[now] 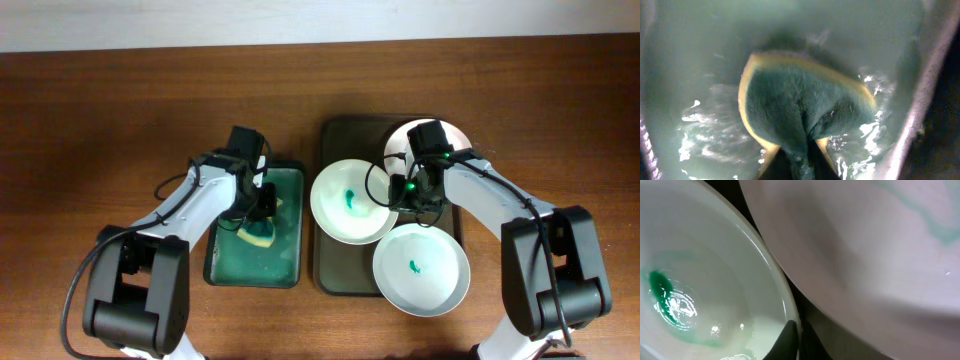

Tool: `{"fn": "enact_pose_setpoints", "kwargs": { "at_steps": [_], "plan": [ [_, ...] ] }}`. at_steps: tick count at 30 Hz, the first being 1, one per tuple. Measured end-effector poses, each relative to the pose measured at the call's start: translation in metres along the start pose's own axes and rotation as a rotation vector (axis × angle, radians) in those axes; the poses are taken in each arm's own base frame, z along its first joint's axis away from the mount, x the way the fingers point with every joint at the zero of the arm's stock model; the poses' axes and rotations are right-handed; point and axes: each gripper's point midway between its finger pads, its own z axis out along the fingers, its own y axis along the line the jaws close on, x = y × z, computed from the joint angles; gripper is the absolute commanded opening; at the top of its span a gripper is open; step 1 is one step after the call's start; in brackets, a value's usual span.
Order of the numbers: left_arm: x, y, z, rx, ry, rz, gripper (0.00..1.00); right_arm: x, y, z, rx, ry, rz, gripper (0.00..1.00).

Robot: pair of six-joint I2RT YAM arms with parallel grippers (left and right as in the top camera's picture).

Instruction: Clean dirty plates on tray and stack at the side

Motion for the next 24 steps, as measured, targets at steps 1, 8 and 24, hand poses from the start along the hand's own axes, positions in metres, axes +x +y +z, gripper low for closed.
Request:
{"fn": "enact_pose_setpoints", "kwargs": {
  "at_steps": [1,8,24],
  "plan": [
    [-0.001,-0.001,-0.005,-0.003,0.007,-0.01,0.56,0.0,0.0,0.0,0.0,0.0,0.0,0.04],
    [0.025,0.002,-0.004,-0.017,0.093,-0.002,0.08,0.0,0.0,0.0,0.002,0.002,0.001,0.05],
    [0.003,-0.007,-0.021,-0.007,0.03,0.008,0.19,0.001,-0.004,0.0,0.023,0.004,-0.028,0.12]
  ]
}}
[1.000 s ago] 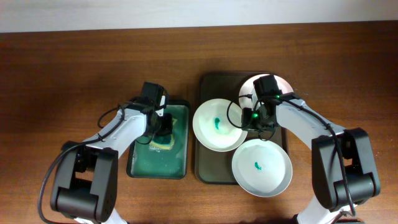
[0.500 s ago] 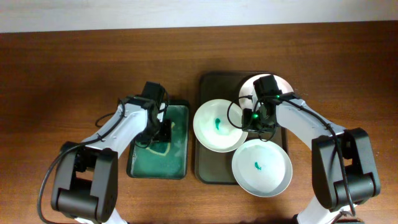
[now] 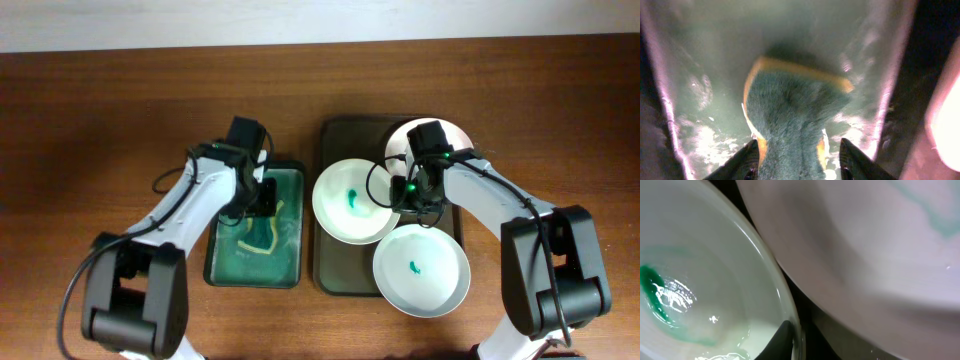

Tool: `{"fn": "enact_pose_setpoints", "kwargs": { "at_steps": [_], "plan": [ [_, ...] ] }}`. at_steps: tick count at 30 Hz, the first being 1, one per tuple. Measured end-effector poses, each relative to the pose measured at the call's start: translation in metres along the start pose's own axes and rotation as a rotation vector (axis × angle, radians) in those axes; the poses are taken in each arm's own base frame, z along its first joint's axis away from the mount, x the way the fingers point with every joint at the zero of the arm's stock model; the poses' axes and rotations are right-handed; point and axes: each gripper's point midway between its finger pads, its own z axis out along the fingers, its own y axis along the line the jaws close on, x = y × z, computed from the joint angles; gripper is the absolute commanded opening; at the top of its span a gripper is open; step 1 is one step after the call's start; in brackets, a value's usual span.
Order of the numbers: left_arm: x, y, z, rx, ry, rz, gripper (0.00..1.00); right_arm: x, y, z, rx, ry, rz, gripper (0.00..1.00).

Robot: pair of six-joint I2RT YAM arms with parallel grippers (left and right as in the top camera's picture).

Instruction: Clean dirty plates on tray and stack at the side

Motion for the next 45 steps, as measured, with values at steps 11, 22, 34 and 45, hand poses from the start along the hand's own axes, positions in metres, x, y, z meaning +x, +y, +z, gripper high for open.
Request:
{"fn": "enact_pose_setpoints", "kwargs": {
  "at_steps": [11,22,34,45],
  "plan": [
    [-0.009,-0.014,-0.027,-0.015,0.06,0.0,0.0,-0.004,-0.008,-0.002,-0.003,-0.008,0.069,0.04],
    [-0.048,-0.178,0.032,0.335,-0.053,0.156,0.0,-0.004,-0.008,-0.002,-0.002,-0.007,0.073,0.04],
    [-0.03,-0.163,0.042,0.044,0.067,0.101,0.0,-0.003,-0.013,-0.003,0.005,0.0,0.081,0.04],
    [-0.034,-0.23,0.047,0.402,0.099,0.155,0.0,-0.003,-0.013,-0.003,0.004,-0.001,0.08,0.04]
  ]
}}
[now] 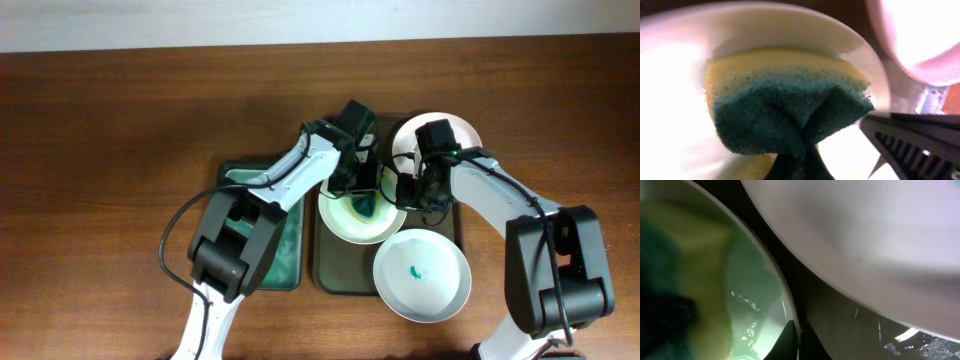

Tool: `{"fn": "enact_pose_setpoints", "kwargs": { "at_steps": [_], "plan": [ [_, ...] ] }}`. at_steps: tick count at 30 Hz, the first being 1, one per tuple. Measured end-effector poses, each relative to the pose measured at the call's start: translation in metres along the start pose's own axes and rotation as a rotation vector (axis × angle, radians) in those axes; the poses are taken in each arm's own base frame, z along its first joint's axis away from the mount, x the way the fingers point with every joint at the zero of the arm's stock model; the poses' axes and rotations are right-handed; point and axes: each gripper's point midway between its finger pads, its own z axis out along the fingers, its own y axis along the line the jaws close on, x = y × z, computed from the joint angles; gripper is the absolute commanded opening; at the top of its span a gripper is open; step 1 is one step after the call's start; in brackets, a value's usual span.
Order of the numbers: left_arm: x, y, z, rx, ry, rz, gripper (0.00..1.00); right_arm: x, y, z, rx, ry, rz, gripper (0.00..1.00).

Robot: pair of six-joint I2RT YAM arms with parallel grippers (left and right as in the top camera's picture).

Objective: Clean dirty plates on tray and stack at the side
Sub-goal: 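Scrub the right-held plate with the sponge in the left gripper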

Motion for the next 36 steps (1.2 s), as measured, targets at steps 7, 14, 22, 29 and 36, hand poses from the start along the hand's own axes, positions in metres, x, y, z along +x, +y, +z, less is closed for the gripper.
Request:
{"fn": "enact_pose_setpoints", "kwargs": {
  "at_steps": [7,14,22,29,36],
  "plan": [
    [0.013,-0.015,0.013,0.111,0.085,0.014,0.0,0.001,-0.002,0.0,0.007,0.005,0.003,0.04],
    [0.033,-0.019,0.017,0.178,0.187,0.037,0.0,0.001,-0.002,0.0,0.007,0.005,0.002,0.04],
    [0.022,0.062,-0.026,-0.421,0.016,-0.123,0.0,0.002,0.007,0.001,-0.025,0.007,-0.008,0.04],
    [-0.002,0.09,-0.045,-0.598,-0.121,-0.093,0.0,0.003,0.01,0.001,-0.036,0.011,-0.008,0.04],
    [0.003,0.011,-0.011,-0.135,-0.016,-0.021,0.0,0.002,0.005,0.001,-0.018,0.007,0.002,0.04]
  ]
}}
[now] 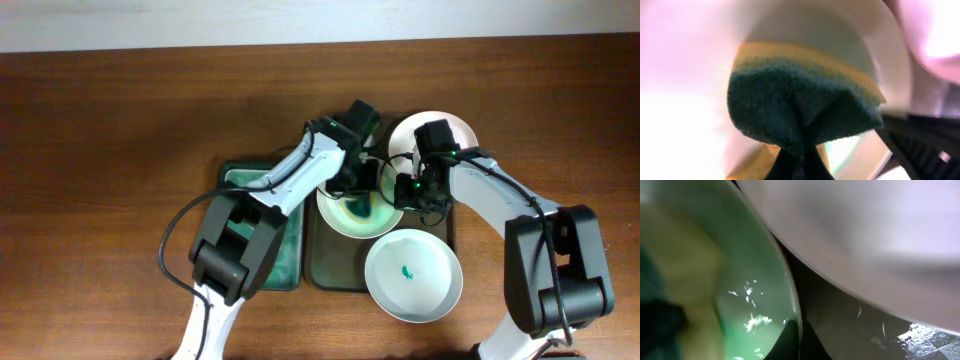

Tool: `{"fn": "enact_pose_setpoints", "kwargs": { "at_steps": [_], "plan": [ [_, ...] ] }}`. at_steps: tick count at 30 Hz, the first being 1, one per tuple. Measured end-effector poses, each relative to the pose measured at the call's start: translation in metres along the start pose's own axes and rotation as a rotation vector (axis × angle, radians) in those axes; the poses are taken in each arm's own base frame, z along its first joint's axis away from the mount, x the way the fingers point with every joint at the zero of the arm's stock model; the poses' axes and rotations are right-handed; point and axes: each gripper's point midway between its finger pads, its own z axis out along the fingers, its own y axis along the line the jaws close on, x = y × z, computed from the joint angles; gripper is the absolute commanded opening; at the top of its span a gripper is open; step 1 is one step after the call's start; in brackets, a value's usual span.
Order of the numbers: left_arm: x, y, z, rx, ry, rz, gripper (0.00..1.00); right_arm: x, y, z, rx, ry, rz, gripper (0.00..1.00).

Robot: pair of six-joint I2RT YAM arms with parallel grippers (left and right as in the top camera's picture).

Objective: Clean dirty plates on tray and stack at the side
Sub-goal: 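Scrub the right-held plate with the sponge in the left gripper, then lift the scrubbed plate with the right gripper and place it right of the tray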

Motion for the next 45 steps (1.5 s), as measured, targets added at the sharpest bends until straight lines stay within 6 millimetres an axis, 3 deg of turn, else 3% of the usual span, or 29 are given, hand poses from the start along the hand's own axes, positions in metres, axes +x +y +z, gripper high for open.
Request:
{"fn": "enact_pose_setpoints", "kwargs": {
  "at_steps": [5,11,13,14,17,19,20,22,24,25,26,27,28,31,34,36,38,40,42,45],
  "plan": [
    [0.026,-0.007,0.013,0.027,0.077,0.009,0.0,0.003,-0.002,0.0,0.007,0.01,0.002,0.04],
    [0.039,0.032,-0.007,-0.238,0.091,-0.003,0.0,0.005,0.001,0.0,-0.004,0.02,-0.007,0.04],
    [0.036,0.05,-0.03,-0.314,0.084,-0.032,0.0,0.0,0.003,0.0,-0.01,-0.002,-0.069,0.04],
    [0.032,0.053,-0.045,-0.322,0.064,-0.042,0.0,-0.003,0.003,0.0,-0.01,-0.011,-0.083,0.13],
    [0.02,0.068,-0.14,-0.331,-0.102,-0.094,0.0,-0.008,0.002,0.0,0.001,-0.035,-0.128,0.04],
    [0.021,0.095,-0.2,-0.391,-0.206,-0.155,0.0,-0.015,0.003,0.0,-0.002,-0.064,-0.17,0.04],
    [0.025,0.114,-0.221,-0.428,-0.232,-0.198,0.0,-0.019,0.005,0.0,-0.005,-0.081,-0.187,0.04],
    [0.028,0.147,-0.218,-0.486,-0.216,-0.258,0.0,-0.023,0.007,-0.001,-0.016,-0.096,-0.209,0.04],
    [0.03,0.17,-0.173,-0.509,-0.188,-0.268,0.0,-0.018,0.013,-0.001,-0.058,-0.074,-0.212,0.04],
    [0.042,0.183,-0.147,-0.529,-0.134,-0.272,0.01,-0.013,0.013,-0.001,-0.063,-0.056,-0.208,0.04],
    [0.05,0.19,-0.131,-0.541,-0.096,-0.273,0.25,-0.008,0.012,-0.004,-0.06,-0.037,-0.203,0.04],
    [0.052,0.196,-0.115,-0.533,-0.101,-0.273,0.38,-0.007,0.013,-0.01,-0.057,-0.045,-0.206,0.04],
    [0.057,0.197,-0.113,-0.535,-0.086,-0.272,0.48,-0.008,0.014,-0.018,-0.052,-0.061,-0.207,0.04],
    [0.055,0.196,-0.115,-0.504,-0.094,-0.281,0.6,-0.014,0.013,-0.074,0.004,-0.19,-0.207,0.04],
    [0.051,0.189,-0.143,-0.428,-0.166,-0.304,0.76,-0.014,-0.001,-0.104,0.12,-0.271,-0.178,0.04],
    [0.049,0.181,-0.173,-0.377,-0.249,-0.306,0.99,-0.013,-0.008,-0.122,0.247,-0.342,-0.167,0.04],
    [0.05,0.169,-0.218,-0.319,-0.383,-0.3,1.0,-0.012,-0.005,-0.136,0.396,-0.422,-0.195,0.04],
    [0.055,0.16,-0.246,-0.289,-0.466,-0.289,1.0,-0.008,0.005,-0.143,0.508,-0.481,-0.249,0.04],
    [0.06,0.152,-0.264,-0.267,-0.521,-0.277,0.99,-0.001,0.03,-0.153,0.606,-0.577,-0.349,0.04],
    [0.061,0.152,-0.267,-0.264,-0.529,-0.276,1.0,0.003,0.048,-0.174,0.74,-0.712,-0.425,0.04]
  ]
}}
